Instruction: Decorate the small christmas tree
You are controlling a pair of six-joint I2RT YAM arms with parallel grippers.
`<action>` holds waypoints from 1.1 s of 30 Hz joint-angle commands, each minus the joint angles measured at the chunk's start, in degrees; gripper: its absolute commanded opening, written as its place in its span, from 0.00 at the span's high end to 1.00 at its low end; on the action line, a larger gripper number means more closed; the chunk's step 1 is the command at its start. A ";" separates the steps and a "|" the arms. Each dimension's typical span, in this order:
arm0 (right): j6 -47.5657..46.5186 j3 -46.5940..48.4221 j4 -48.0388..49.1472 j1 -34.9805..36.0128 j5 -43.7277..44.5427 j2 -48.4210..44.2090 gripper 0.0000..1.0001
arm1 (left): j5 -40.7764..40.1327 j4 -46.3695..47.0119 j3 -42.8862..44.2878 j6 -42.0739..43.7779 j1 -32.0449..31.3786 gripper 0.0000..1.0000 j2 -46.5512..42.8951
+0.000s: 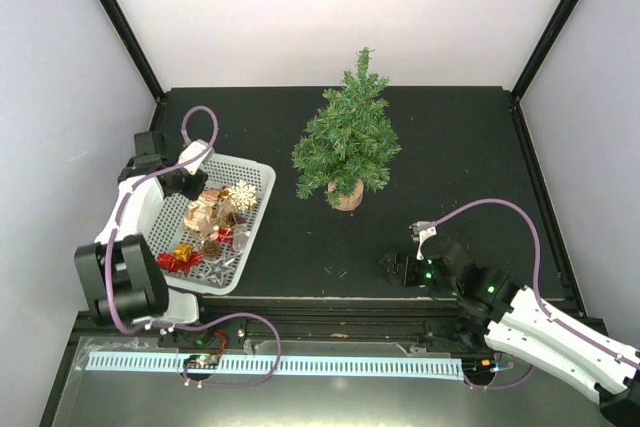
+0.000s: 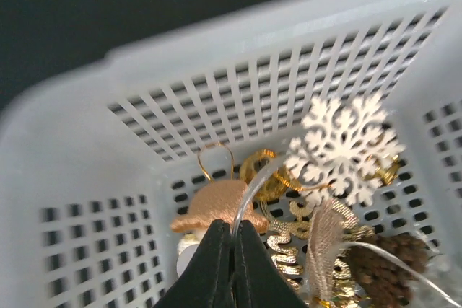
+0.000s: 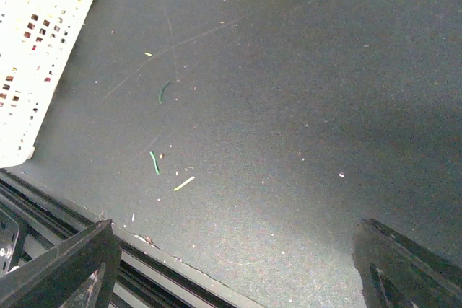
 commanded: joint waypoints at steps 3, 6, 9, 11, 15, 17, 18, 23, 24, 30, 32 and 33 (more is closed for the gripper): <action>0.35 1.55 1.58 -0.02 -0.72 -0.80 0.12 | 6.23 -10.21 9.95 -0.99 0.29 0.98 -12.12; 0.00 2.12 1.45 -0.03 -1.01 -1.04 0.12 | 9.34 -14.59 14.04 -1.60 0.27 0.98 -16.23; -0.59 2.99 1.08 0.01 -1.31 -1.74 0.12 | 12.71 -17.53 17.89 -2.84 0.27 0.99 -20.46; -0.96 3.76 0.36 -0.03 -1.34 -2.39 0.12 | 14.79 -17.53 19.46 -4.27 0.32 0.99 -23.28; -2.62 6.03 -1.09 0.48 -2.70 -4.33 0.13 | 17.17 -17.43 23.28 -6.86 0.29 0.98 -27.52; -3.73 8.48 -2.43 2.28 -1.28 -5.45 0.15 | 18.31 -19.31 26.93 -7.73 0.32 0.98 -28.12; -4.22 10.21 -3.53 3.57 0.03 -5.73 0.16 | 19.18 -20.41 29.06 -8.16 0.33 0.98 -28.09; -7.29 20.09 -8.35 12.21 8.13 -1.94 0.17 | 25.62 -26.34 41.21 -9.94 0.23 0.98 -26.10; -7.60 22.21 -8.84 15.37 11.01 -0.41 0.17 | 26.73 -27.12 43.29 -10.51 0.22 0.98 -25.53; -9.64 36.15 -10.73 36.00 29.38 14.84 0.16 | 34.18 -30.99 51.47 -12.75 0.05 0.98 -23.47; -11.24 42.30 -10.98 41.76 33.99 21.01 0.15 | 36.19 -32.07 52.58 -12.70 0.01 0.98 -23.50; -12.01 45.00 -11.21 43.08 35.37 23.78 0.15 | 37.36 -32.63 52.95 -12.46 -0.14 0.98 -23.55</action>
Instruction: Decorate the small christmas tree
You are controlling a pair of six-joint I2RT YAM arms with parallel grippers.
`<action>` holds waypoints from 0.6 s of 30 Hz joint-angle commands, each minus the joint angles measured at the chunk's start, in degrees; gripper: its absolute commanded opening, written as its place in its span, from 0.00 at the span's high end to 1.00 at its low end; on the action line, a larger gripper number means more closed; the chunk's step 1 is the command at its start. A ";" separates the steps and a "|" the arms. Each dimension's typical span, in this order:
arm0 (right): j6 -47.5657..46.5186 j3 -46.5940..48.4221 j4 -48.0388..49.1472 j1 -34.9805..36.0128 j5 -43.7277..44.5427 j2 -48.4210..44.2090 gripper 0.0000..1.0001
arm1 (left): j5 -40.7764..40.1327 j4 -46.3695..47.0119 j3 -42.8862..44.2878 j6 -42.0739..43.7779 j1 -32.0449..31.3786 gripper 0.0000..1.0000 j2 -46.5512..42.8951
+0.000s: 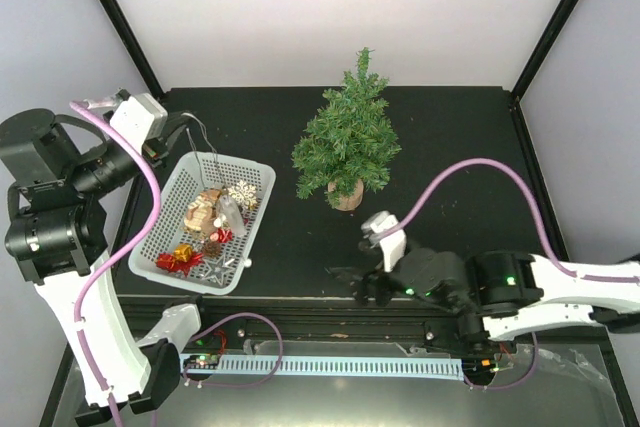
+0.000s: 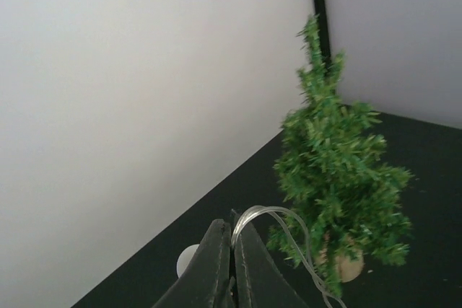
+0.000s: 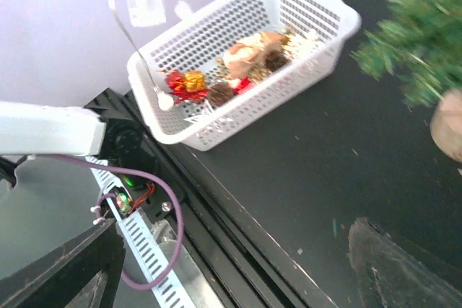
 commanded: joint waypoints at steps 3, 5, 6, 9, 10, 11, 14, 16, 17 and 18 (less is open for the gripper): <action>-7.04 14.63 -0.48 8.58 14.05 15.49 0.14 | 10.14 -6.81 2.70 -0.79 -0.57 0.98 0.48; -9.70 17.03 1.99 9.16 14.12 17.20 0.14 | 12.28 -8.24 2.48 -0.30 -0.92 0.98 0.03; -10.30 17.88 3.39 9.34 13.85 17.53 0.14 | 13.48 -8.50 2.19 -0.02 -1.13 0.98 -0.39; -14.09 18.93 8.78 9.38 12.25 17.51 0.13 | 16.04 -7.88 -0.34 -0.30 -2.02 0.98 -2.53; -15.04 19.49 10.01 9.35 11.58 17.76 0.13 | 16.79 -7.59 -1.45 -0.64 -2.48 0.99 -3.36; -15.82 20.31 10.72 9.33 11.00 18.25 0.13 | 17.42 -7.58 -2.39 -0.66 -3.05 0.98 -4.17; -17.58 23.82 10.62 9.37 10.64 21.54 0.12 | 18.09 -8.00 -5.71 0.35 -5.92 0.98 -5.80; -18.39 26.08 9.95 9.36 11.14 24.36 0.12 | 16.96 -8.10 -7.73 0.54 -8.26 0.98 -6.63; -18.84 26.87 9.94 9.33 11.55 25.57 0.12 | 16.35 -8.25 -8.44 0.69 -9.50 0.98 -6.95; -19.10 27.55 9.99 9.29 12.13 26.76 0.12 | 15.70 -8.21 -9.11 0.61 -10.70 0.98 -7.35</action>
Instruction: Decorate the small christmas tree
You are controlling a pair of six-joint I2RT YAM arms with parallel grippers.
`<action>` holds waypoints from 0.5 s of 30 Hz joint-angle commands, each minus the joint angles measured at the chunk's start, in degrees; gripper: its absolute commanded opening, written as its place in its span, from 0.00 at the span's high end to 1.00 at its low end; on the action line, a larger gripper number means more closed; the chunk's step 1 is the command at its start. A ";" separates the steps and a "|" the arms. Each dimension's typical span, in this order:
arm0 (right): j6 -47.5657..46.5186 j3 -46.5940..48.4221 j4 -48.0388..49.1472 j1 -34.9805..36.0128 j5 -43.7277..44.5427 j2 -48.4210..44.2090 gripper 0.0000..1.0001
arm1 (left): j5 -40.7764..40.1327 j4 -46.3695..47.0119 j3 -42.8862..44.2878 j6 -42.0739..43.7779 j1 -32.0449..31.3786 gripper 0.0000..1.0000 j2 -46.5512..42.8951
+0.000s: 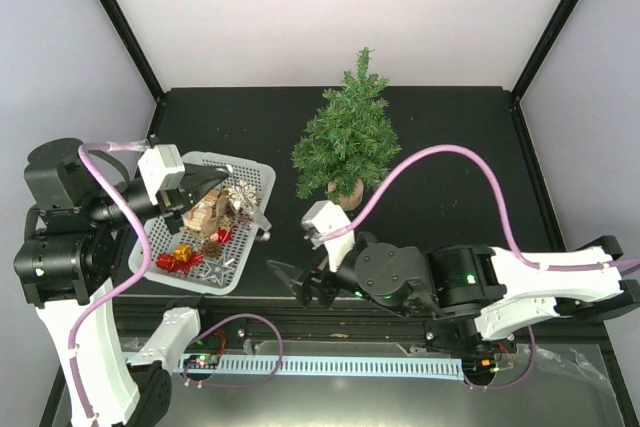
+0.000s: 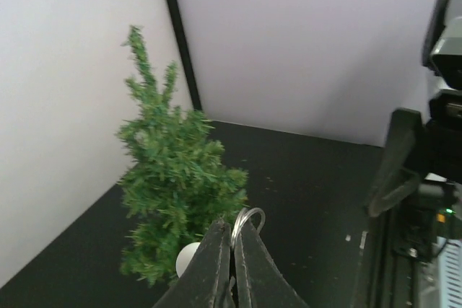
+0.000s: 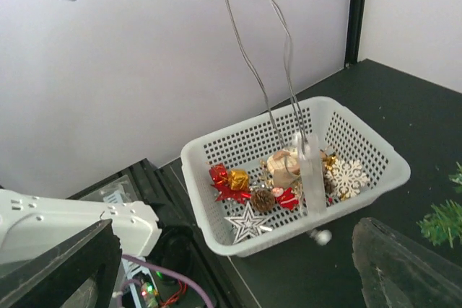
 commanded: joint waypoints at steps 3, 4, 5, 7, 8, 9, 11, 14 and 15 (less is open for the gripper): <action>-4.14 4.60 1.55 0.27 3.60 7.33 0.12 | -0.30 -1.01 -3.44 -0.11 -6.34 0.98 -2.01; -4.09 5.27 1.33 0.20 4.31 8.18 0.12 | -0.45 -1.05 -3.64 -0.36 -7.13 0.98 -2.26; -4.09 5.72 1.14 0.05 4.67 8.90 0.11 | -0.47 -1.14 -3.76 -0.53 -7.79 0.98 -2.47; -4.09 6.25 1.26 -0.31 4.98 9.75 0.12 | -0.20 -1.52 -3.69 -0.72 -8.64 0.98 -2.83; -4.02 6.24 1.39 -0.53 5.19 9.94 0.12 | 0.03 -1.69 -3.59 -0.78 -8.93 0.99 -3.00; -3.89 6.22 1.50 -0.76 5.46 10.01 0.12 | 0.29 -1.87 -3.50 -0.83 -9.16 0.98 -3.19; -3.55 5.90 1.55 -1.28 5.89 9.95 0.12 | 1.14 -2.22 -3.36 -0.73 -9.44 0.98 -3.76; -3.13 4.90 1.92 -2.39 5.73 9.44 0.12 | 2.58 -2.62 -3.27 -0.69 -9.67 0.98 -4.49; -3.12 4.61 2.26 -2.82 5.37 9.29 0.13 | 3.38 -2.81 -3.27 -0.63 -9.68 0.98 -4.68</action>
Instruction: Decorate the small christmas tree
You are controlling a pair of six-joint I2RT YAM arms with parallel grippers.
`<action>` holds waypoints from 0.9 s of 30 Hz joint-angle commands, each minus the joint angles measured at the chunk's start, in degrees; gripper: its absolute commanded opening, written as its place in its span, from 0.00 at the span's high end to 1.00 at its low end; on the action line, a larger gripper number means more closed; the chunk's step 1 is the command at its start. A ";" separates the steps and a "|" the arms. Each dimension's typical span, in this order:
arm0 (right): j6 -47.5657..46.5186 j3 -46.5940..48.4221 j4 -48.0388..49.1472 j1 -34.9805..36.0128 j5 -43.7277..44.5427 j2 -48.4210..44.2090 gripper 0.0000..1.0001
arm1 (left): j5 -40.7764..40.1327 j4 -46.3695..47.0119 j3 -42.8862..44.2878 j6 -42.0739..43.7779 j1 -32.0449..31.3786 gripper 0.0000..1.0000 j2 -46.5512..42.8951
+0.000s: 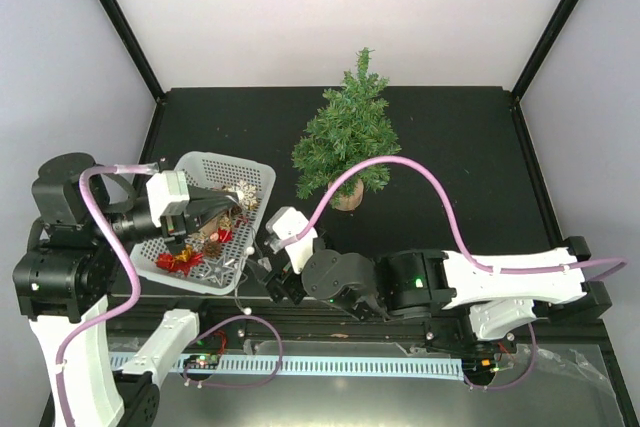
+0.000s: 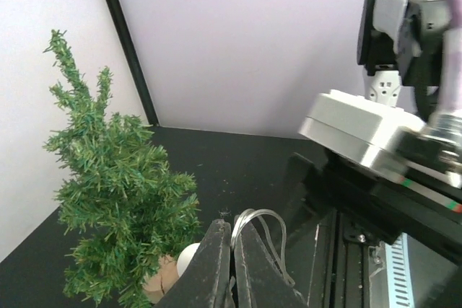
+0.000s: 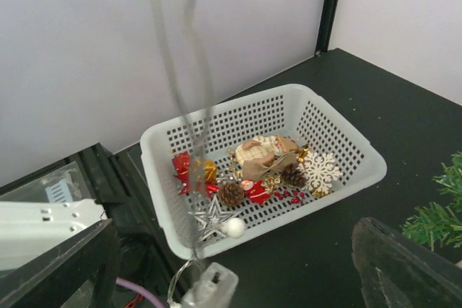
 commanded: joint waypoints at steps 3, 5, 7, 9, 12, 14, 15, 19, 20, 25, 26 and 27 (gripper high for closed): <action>-0.48 0.07 2.75 -2.93 -0.29 -1.38 0.17 | 6.69 -1.64 -0.22 -0.98 -0.49 0.99 -1.44; -0.82 0.42 3.40 -3.86 -1.65 -0.53 0.20 | 9.16 -0.17 -2.13 -2.28 -0.58 0.98 -1.77; -0.95 0.89 3.74 -5.03 -2.40 0.60 0.22 | 10.23 2.19 -3.96 -4.42 -0.61 0.98 -2.37; -0.82 1.43 4.07 -5.61 -2.79 1.75 0.24 | 10.53 2.84 -4.64 -4.75 -0.65 0.98 -2.57; -1.13 2.32 4.50 -5.94 -3.20 2.94 0.25 | 10.90 3.01 -5.10 -4.99 -0.73 0.98 -2.68; -1.07 3.19 4.00 -6.07 -3.30 3.60 0.25 | 10.74 3.25 -5.56 -5.12 -0.72 0.98 -2.87; -0.83 3.38 3.61 -6.05 -3.21 3.80 0.25 | 10.33 3.38 -5.69 -5.16 -0.76 0.99 -2.98; -0.27 3.02 3.44 -6.10 -2.96 3.73 0.26 | 9.83 3.50 -6.41 -5.04 -0.82 0.99 -3.33; -0.04 2.97 3.45 -6.10 -3.06 3.60 0.27 | 9.74 3.64 -6.64 -5.08 -0.85 0.98 -3.40; 0.63 1.56 4.61 -6.18 -4.15 2.13 0.33 | 8.85 3.93 -7.07 -5.25 -0.85 0.99 -3.52; 0.85 1.17 4.55 -6.12 -4.28 1.90 0.34 | 7.98 4.06 -7.05 -5.32 -0.83 0.98 -3.59; 1.11 0.84 4.47 -6.18 -4.37 1.69 0.36 | 7.52 4.27 -6.98 -5.46 -0.81 0.98 -3.60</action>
